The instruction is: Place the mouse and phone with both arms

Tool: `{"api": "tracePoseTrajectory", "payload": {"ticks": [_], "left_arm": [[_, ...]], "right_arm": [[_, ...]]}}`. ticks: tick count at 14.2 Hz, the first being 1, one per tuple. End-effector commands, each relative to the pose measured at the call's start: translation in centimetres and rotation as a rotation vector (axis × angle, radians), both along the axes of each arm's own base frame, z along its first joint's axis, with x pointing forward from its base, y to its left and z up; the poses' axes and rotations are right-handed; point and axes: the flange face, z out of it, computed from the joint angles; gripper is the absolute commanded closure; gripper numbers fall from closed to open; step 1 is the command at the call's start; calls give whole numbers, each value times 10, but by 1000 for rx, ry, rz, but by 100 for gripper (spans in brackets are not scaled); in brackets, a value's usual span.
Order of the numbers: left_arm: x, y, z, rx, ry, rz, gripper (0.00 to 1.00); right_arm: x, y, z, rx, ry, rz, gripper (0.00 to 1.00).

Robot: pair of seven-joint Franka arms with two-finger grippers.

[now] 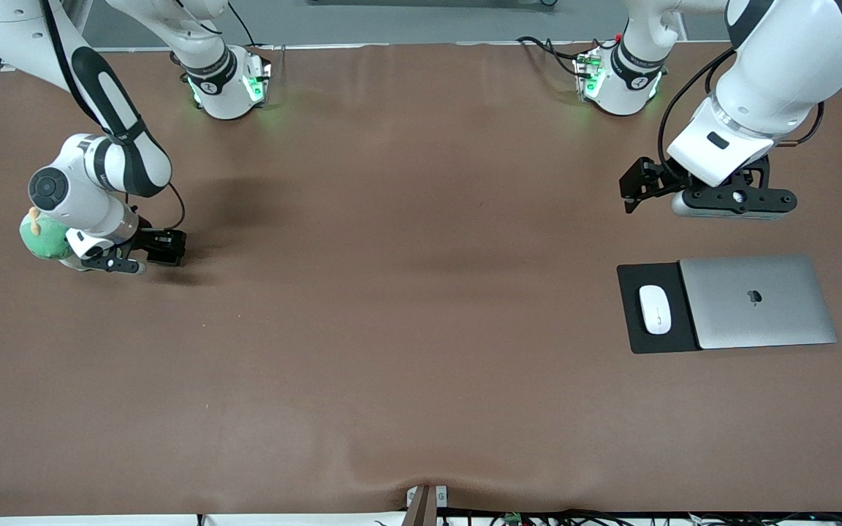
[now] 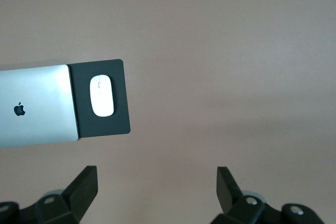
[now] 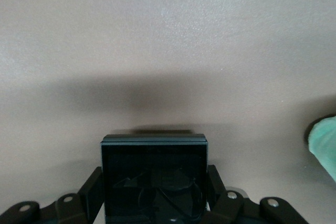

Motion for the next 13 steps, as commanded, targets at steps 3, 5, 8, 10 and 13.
{"api": "tracePoseTrajectory", "payload": {"ticks": [3,5,8,10,13], "left_arm": [[4,16,5,-20,12,27,0],[3,31,3,-57,26,57,0],[0,37,3,-79,32,75,0],[-1,41,2,-73,33,78,0],[-5,66,4,-65,27,95,0]], "right_arm": [[-6,1,-7,12,2,39,85],[-6,1,-9,11,-7,48,74],[-6,1,-10,11,-4,48,5],[-5,1,-9,12,-2,51,0],[1,10,23,20,12,83,0]]}}
